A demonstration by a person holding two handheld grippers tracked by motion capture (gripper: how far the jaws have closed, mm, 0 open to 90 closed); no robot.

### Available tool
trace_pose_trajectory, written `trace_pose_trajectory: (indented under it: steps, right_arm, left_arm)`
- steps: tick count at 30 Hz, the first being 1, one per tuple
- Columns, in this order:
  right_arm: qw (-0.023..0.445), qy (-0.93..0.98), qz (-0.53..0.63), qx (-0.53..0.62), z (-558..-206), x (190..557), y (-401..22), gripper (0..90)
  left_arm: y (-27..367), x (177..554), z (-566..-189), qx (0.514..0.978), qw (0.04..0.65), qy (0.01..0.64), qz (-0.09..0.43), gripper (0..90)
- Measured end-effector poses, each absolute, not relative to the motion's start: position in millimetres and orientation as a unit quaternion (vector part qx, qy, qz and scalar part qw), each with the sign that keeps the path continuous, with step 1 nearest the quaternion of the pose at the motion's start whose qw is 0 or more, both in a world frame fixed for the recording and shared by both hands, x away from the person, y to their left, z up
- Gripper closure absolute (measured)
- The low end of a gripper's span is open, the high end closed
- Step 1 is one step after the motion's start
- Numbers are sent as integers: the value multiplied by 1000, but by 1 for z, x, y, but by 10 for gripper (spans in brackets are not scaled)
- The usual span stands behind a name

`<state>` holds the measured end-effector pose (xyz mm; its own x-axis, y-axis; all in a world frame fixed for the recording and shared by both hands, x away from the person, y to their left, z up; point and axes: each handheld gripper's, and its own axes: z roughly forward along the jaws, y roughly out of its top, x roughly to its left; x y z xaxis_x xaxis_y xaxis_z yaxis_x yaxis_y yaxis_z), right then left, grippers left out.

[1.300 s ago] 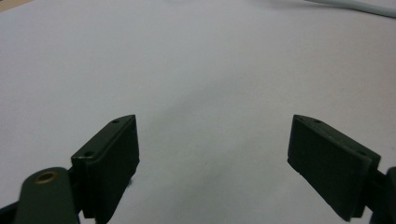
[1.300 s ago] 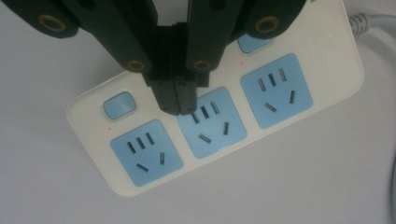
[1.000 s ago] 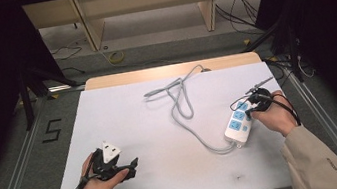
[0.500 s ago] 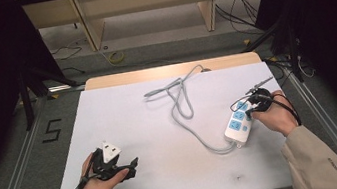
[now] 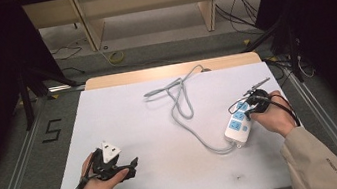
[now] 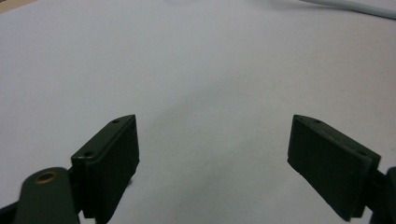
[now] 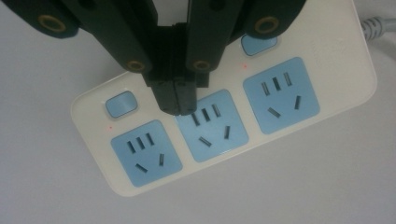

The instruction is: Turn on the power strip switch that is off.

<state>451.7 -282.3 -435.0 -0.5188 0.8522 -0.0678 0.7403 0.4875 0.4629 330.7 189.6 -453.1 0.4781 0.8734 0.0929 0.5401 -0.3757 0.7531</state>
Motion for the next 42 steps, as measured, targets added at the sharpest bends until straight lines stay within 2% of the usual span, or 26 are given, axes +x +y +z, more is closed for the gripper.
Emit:
trace_pose_trajectory:
  steps: [31, 33, 34, 36, 37, 42]
  right_arm:
    - [154, 851, 185, 467, -437, 450, -279, 900]
    - [131, 855, 193, 463, -437, 449, -278, 900]
    - [140, 853, 189, 467, -437, 448, -277, 900]
    - [199, 860, 137, 450, -438, 447, -268, 900]
    - [202, 861, 137, 446, -438, 448, -266, 900]
    - [168, 850, 173, 469, -437, 449, -279, 900]
  left_arm:
    - [189, 331, -453, 789, 339, 448, 246, 162]
    - [189, 331, -453, 789, 339, 449, 246, 162]
    - [189, 331, -453, 789, 339, 449, 246, 162]
    - [189, 331, -453, 790, 339, 447, 246, 162]
    - [189, 330, -453, 790, 340, 448, 246, 162]
    - [190, 331, -454, 789, 340, 449, 245, 162]
